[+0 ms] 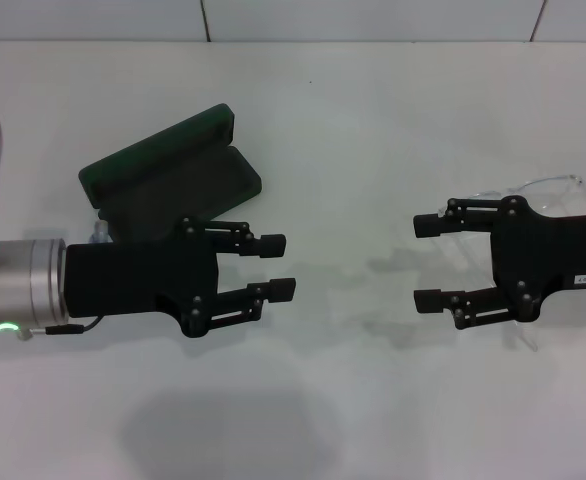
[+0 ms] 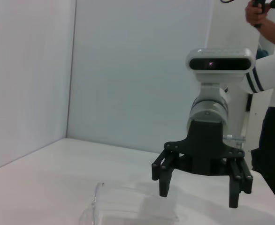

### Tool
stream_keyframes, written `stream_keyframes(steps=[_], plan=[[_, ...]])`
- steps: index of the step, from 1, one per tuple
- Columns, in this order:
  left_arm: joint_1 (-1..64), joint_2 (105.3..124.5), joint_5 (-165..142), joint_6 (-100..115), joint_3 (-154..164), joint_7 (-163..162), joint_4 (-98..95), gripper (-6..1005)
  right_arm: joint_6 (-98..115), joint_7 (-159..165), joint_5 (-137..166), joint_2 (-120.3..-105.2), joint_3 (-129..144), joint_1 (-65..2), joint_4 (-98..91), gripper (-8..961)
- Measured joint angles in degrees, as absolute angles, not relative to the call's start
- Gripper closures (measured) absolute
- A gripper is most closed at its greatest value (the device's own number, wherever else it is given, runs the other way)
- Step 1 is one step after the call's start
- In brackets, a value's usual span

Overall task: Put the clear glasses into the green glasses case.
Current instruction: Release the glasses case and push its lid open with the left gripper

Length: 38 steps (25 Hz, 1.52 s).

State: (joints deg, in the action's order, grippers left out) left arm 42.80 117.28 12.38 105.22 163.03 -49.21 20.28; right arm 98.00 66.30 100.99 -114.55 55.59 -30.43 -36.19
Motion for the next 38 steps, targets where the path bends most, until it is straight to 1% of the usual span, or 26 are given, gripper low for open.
stream_keyframes(steps=[5,20,23,25,27,33,38], plan=[[42.7,117.59,12.4,105.2,163.0,-49.2,21.1,541,98.0,66.3,101.0,-114.69,55.6,-30.2,-36.2,132],[42.7,117.56,14.1,104.5,163.0,-50.1,22.1,544,97.3,66.1,101.0,-114.7,55.3,-30.0,-36.7,137],[45.2,118.44,17.1,104.5,163.0,-53.8,27.7,546,93.6,65.7,100.9,-114.64,55.1,-30.0,-36.4,138],[48.7,119.48,18.6,104.3,163.0,-57.6,34.3,548,92.0,65.6,100.9,-114.51,55.1,-30.0,-36.3,139],[51.0,119.73,18.8,103.8,163.0,-60.3,37.9,549,90.7,65.7,100.6,-114.38,55.0,-29.8,-36.3,140],[59.1,119.67,15.4,99.9,163.1,-70.2,47.9,545,89.7,66.2,100.3,-114.67,53.0,-29.1,-36.4,142],[65.9,119.78,1.6,91.8,163.2,-78.8,52.0,542,89.7,66.4,100.3,-114.72,51.9,-28.4,-36.4,142]])
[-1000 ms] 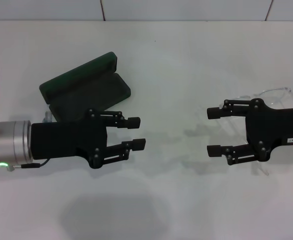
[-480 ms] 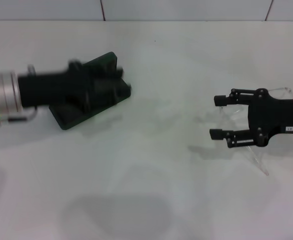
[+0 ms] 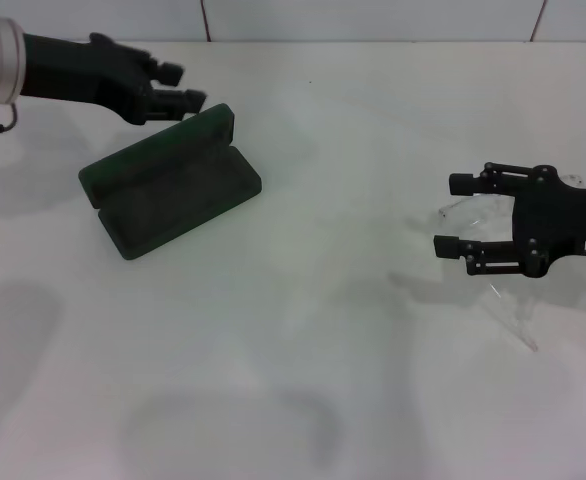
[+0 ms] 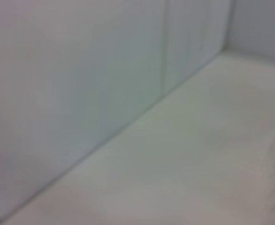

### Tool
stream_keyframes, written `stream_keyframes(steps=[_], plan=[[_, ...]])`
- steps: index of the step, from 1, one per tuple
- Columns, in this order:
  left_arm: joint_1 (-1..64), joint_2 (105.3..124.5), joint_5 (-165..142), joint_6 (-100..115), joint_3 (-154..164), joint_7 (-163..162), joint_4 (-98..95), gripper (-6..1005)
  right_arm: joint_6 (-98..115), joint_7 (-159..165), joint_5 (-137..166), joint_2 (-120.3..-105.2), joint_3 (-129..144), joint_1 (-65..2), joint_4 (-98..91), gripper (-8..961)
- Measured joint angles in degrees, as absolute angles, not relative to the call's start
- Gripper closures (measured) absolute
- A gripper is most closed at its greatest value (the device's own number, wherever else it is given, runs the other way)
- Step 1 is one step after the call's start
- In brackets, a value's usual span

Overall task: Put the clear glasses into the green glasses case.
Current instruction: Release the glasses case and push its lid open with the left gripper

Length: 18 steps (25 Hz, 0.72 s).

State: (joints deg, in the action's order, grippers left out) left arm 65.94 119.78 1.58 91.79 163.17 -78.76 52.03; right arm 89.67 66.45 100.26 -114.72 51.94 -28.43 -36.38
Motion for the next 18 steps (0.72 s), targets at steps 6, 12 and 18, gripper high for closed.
stream_keyframes(steps=[6,12,18], plan=[[69.3,119.8,-5.8,86.6,163.2,-84.0,52.2,538,89.4,66.8,100.2,-114.6,51.2,-28.1,-36.3,142],[71.1,119.9,-12.8,82.1,163.2,-86.3,50.8,537,89.1,66.7,100.2,-114.45,51.2,-27.9,-36.4,141],[70.8,119.99,-15.5,80.3,163.2,-87.2,46.9,538,89.0,66.4,100.2,-114.34,50.6,-27.7,-36.3,141]])
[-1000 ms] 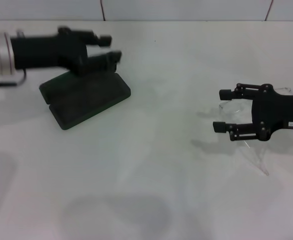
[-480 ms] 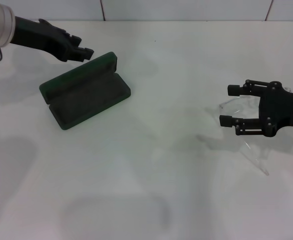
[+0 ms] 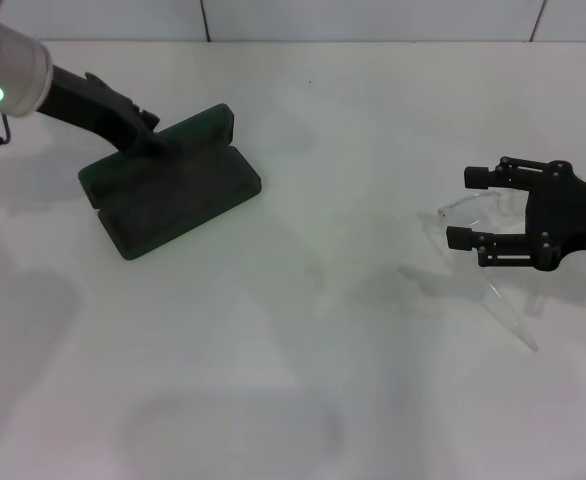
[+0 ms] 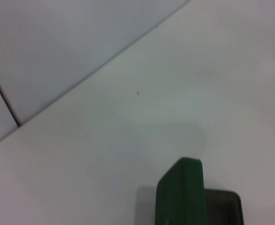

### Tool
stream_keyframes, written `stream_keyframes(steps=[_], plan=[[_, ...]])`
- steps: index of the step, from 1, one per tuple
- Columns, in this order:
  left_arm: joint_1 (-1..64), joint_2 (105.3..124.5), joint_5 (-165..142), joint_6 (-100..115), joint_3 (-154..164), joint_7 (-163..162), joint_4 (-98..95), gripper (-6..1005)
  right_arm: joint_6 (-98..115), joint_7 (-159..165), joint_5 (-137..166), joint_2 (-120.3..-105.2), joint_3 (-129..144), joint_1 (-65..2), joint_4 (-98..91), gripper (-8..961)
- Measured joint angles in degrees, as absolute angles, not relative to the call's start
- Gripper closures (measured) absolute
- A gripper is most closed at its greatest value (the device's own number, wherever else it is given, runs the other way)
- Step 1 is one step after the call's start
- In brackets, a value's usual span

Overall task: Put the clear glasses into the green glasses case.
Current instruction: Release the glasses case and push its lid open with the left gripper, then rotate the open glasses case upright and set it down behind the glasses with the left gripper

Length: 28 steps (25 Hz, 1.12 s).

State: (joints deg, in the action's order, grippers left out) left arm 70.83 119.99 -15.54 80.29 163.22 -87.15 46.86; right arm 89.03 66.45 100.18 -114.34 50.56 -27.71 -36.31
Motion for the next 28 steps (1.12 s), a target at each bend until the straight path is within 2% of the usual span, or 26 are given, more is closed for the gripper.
stream_keyframes(steps=[22,27,28], plan=[[71.4,119.91,-20.8,74.3,163.2,-89.7,42.2,566,89.2,66.3,99.7,-114.22,49.8,-27.0,-36.8,141],[71.5,120.06,-21.1,74.2,163.2,-88.9,42.1,750,89.1,66.3,98.9,-114.2,49.7,-27.0,-36.9,141],[71.4,120.06,-20.7,74.4,163.2,-88.7,42.1,751,89.1,66.3,98.9,-114.2,49.6,-27.0,-36.9,141]])
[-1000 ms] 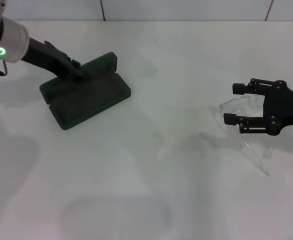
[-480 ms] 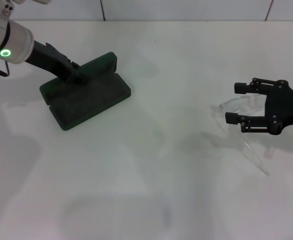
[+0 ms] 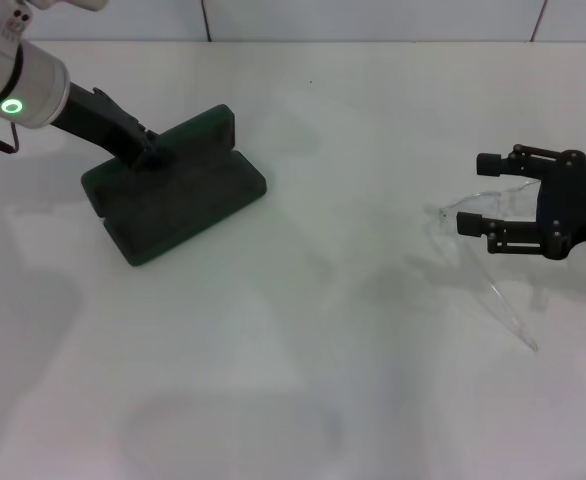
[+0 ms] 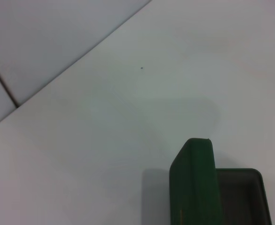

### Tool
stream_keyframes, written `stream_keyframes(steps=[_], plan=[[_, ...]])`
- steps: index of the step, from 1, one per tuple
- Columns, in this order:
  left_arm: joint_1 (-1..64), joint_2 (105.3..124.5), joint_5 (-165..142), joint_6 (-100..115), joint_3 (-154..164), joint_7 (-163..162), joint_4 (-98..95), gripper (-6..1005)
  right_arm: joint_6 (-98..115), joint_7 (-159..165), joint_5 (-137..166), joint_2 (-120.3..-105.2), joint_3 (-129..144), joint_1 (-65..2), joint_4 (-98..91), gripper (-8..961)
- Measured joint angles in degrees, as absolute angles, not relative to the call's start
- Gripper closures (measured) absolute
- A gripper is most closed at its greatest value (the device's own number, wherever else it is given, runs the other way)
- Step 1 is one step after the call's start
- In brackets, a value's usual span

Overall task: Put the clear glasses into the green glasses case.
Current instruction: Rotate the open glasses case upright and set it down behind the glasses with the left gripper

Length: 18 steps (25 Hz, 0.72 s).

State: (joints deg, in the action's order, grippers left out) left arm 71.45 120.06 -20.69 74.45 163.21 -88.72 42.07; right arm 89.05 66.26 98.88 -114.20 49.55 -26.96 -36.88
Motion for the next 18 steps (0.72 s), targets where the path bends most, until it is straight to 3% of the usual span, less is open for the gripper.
stream_keyframes(steps=[18], plan=[[71.1,120.21,-10.4,88.3,163.2,-75.4,44.9,787,90.8,64.0,98.8,-113.34,35.5,-25.0,-36.4,141]])
